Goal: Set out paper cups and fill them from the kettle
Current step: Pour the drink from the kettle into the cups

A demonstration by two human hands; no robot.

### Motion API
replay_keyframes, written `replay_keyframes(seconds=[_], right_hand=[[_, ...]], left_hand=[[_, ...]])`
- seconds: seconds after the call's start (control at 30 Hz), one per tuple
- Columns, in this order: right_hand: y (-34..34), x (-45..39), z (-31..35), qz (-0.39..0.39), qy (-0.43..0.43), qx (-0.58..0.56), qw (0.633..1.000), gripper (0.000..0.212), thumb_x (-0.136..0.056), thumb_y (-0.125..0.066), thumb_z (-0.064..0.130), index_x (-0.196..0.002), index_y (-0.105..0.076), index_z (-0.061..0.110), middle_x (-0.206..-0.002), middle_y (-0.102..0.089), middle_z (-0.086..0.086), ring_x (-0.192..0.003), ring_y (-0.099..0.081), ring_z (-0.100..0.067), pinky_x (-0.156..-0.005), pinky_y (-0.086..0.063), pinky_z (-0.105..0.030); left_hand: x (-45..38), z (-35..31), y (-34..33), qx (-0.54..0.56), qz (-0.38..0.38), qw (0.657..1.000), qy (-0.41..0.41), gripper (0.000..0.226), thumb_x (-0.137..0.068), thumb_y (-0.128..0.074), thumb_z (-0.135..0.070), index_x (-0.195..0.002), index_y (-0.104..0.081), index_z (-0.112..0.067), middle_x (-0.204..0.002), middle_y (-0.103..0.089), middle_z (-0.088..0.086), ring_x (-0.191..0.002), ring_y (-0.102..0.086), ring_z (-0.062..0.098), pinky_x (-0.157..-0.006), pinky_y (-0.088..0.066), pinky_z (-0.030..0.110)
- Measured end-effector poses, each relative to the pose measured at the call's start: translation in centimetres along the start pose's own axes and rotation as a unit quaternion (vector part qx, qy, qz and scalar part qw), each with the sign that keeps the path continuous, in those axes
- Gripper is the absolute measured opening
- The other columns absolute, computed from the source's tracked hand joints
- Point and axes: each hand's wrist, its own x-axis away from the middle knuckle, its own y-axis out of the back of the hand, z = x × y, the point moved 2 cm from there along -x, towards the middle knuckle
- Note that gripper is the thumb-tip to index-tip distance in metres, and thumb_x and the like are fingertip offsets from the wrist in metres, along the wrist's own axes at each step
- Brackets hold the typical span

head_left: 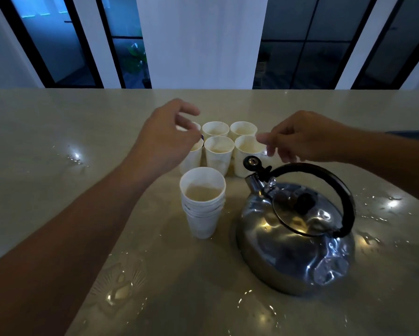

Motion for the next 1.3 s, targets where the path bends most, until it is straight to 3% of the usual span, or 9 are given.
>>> replay_keyframes(seconds=[0.07,0.13,0.27,0.43,0.6,0.77,0.93,1.13,1.3], right_hand=[[0.3,1.3,0.3,0.022,-0.026,0.018,0.999,0.056,-0.088,-0.045,0.063,-0.068,-0.068,0.016,-0.053,-0.060,0.006,-0.053,-0.054,-0.010,-0.061,-0.039,-0.026],[0.3,2.6,0.5,0.041,-0.044,0.047,0.997,0.059,-0.080,-0.046,0.071,-0.070,-0.065,0.017,-0.059,-0.060,0.003,-0.059,-0.055,-0.014,-0.063,-0.041,-0.029],[0.1,5.5,0.8,0.057,-0.081,0.089,0.991,0.046,-0.085,-0.055,0.065,-0.076,-0.060,0.021,-0.070,-0.063,0.000,-0.064,-0.058,-0.015,-0.061,-0.041,-0.029],[-1.5,8.1,-0.1,-0.031,-0.094,0.025,0.995,0.033,-0.095,-0.059,0.046,-0.079,-0.061,0.017,-0.069,-0.061,-0.003,-0.061,-0.056,-0.018,-0.054,-0.037,-0.028],[-1.7,9.6,-0.6,-0.093,-0.114,-0.059,0.987,0.043,-0.095,-0.059,0.048,-0.082,-0.064,0.007,-0.067,-0.062,-0.008,-0.057,-0.054,-0.017,-0.055,-0.038,-0.030],[-1.2,9.8,0.0,-0.072,-0.113,-0.016,0.991,0.045,-0.097,-0.056,0.047,-0.077,-0.063,0.007,-0.065,-0.059,-0.007,-0.057,-0.053,-0.018,-0.055,-0.038,-0.029],[-0.2,9.7,0.7,-0.026,-0.100,0.046,0.994,0.043,-0.100,-0.051,0.044,-0.079,-0.061,0.008,-0.065,-0.064,-0.006,-0.057,-0.055,-0.017,-0.057,-0.040,-0.030],[2.2,9.0,1.1,-0.047,-0.106,0.073,0.991,0.045,-0.098,-0.050,0.048,-0.079,-0.063,0.009,-0.067,-0.064,-0.011,-0.063,-0.061,-0.023,-0.064,-0.046,-0.033],[3.9,7.9,0.8,-0.054,-0.106,0.090,0.989,0.043,-0.098,-0.051,0.047,-0.074,-0.060,0.012,-0.062,-0.062,-0.006,-0.055,-0.057,-0.018,-0.056,-0.041,-0.029]], left_hand=[[0.5,-2.6,-0.6,-0.020,0.054,0.997,-0.048,0.025,-0.088,-0.066,-0.017,-0.106,-0.065,-0.034,-0.089,-0.069,-0.011,-0.076,-0.063,0.003,-0.062,-0.044,0.020],[0.8,-4.7,-1.9,-0.071,0.140,0.984,-0.079,0.024,-0.086,-0.070,-0.020,-0.104,-0.066,-0.035,-0.091,-0.067,-0.012,-0.079,-0.063,0.003,-0.060,-0.041,0.018],[1.8,-6.7,-5.8,-0.230,0.283,0.922,-0.131,0.045,-0.077,-0.081,-0.039,-0.118,-0.064,-0.031,-0.102,-0.060,-0.013,-0.091,-0.058,0.008,-0.071,-0.044,0.024],[2.1,-7.8,-9.2,-0.300,0.251,0.902,-0.185,0.036,-0.076,-0.079,-0.048,-0.103,-0.070,-0.026,-0.093,-0.064,-0.005,-0.087,-0.058,0.016,-0.055,-0.033,0.024],[2.1,-8.5,-10.2,-0.356,0.205,0.883,-0.225,0.017,-0.081,-0.074,-0.033,-0.091,-0.068,-0.021,-0.093,-0.065,0.002,-0.088,-0.063,0.023,-0.067,-0.045,0.031],[2.4,-9.2,-10.0,-0.384,0.213,0.863,-0.250,0.014,-0.079,-0.071,-0.028,-0.082,-0.059,-0.022,-0.074,-0.054,-0.003,-0.076,-0.059,0.020,-0.056,-0.037,0.028],[1.7,-10.2,-9.7,-0.399,0.236,0.840,-0.281,0.012,-0.081,-0.072,-0.029,-0.086,-0.064,-0.021,-0.073,-0.054,-0.005,-0.066,-0.053,0.013,-0.050,-0.032,0.024],[-0.3,-11.4,-9.5,-0.356,0.239,0.856,-0.289,0.016,-0.081,-0.074,-0.032,-0.082,-0.061,-0.024,-0.074,-0.056,-0.007,-0.072,-0.054,0.012,-0.053,-0.030,0.024],[-2.2,-12.6,-9.5,-0.347,0.236,0.861,-0.289,0.015,-0.082,-0.073,-0.034,-0.083,-0.063,-0.024,-0.085,-0.061,-0.004,-0.075,-0.056,0.013,-0.053,-0.029,0.023]])
